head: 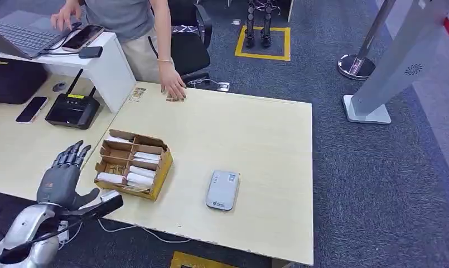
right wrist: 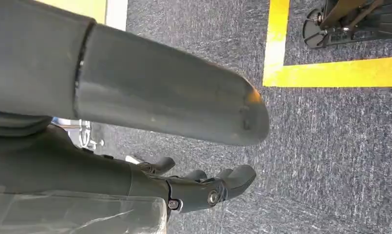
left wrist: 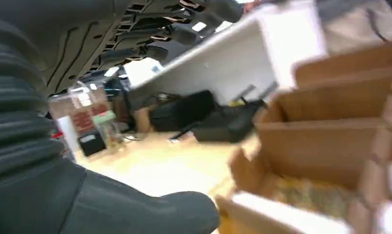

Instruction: Pass the card to the sensor for recognition and then transmit it.

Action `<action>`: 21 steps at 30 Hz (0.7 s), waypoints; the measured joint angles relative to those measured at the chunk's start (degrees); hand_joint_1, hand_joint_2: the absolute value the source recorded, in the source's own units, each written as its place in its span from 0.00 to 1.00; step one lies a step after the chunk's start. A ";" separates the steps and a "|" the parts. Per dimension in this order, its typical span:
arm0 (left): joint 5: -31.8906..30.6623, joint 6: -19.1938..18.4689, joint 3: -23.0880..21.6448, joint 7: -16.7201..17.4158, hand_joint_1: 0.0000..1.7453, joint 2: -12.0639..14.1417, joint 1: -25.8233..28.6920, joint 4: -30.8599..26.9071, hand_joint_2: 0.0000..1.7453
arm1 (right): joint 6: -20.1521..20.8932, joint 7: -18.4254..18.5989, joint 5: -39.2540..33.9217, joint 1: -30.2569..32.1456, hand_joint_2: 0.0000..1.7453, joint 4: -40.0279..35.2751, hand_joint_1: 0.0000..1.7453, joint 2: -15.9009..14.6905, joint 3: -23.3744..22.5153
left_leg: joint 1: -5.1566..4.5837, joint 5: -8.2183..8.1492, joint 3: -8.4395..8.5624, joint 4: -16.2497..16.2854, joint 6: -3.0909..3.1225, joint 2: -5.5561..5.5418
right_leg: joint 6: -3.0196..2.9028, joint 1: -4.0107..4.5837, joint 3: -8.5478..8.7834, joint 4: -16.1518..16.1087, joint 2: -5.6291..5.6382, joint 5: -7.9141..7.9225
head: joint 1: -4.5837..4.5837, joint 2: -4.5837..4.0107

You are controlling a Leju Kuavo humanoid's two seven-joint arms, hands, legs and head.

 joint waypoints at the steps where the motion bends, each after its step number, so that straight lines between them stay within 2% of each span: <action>1: 0.13 -1.11 -1.17 0.26 0.00 0.80 -0.50 0.71 1.00 | 0.00 0.04 -0.06 0.00 0.00 0.02 0.00 0.00 0.04 | 0.00 0.00 0.00 0.00 0.00 0.01 | 0.00 0.00 0.00 0.00 0.01 0.00 | 0.00 0.00; 8: 1.38 -5.24 -7.32 1.63 0.00 5.20 -2.98 3.91 1.00 | 0.00 0.02 -0.57 0.00 0.00 0.17 0.00 0.00 0.15 | 0.00 0.00 0.00 0.01 0.00 0.00 | 0.00 0.00 -0.02 0.00 0.01 0.00 | 0.00 0.00; 16: 1.18 -5.85 -10.17 3.32 0.00 7.45 -3.78 4.59 1.00 | -0.02 -0.24 -1.09 0.01 0.00 0.17 0.00 0.00 0.15 | 0.00 0.00 0.00 0.01 0.00 0.01 | 0.00 0.00 -0.02 0.00 0.03 0.00 | -0.04 0.00; 21: -2.39 -3.47 -10.86 5.59 0.00 7.97 -3.91 4.61 1.00 | 0.00 -0.28 -1.11 0.02 0.00 0.17 0.00 0.00 0.17 | 0.00 0.00 0.00 0.01 0.00 0.01 | 0.00 0.00 -0.02 0.00 0.03 0.00 | 0.00 0.00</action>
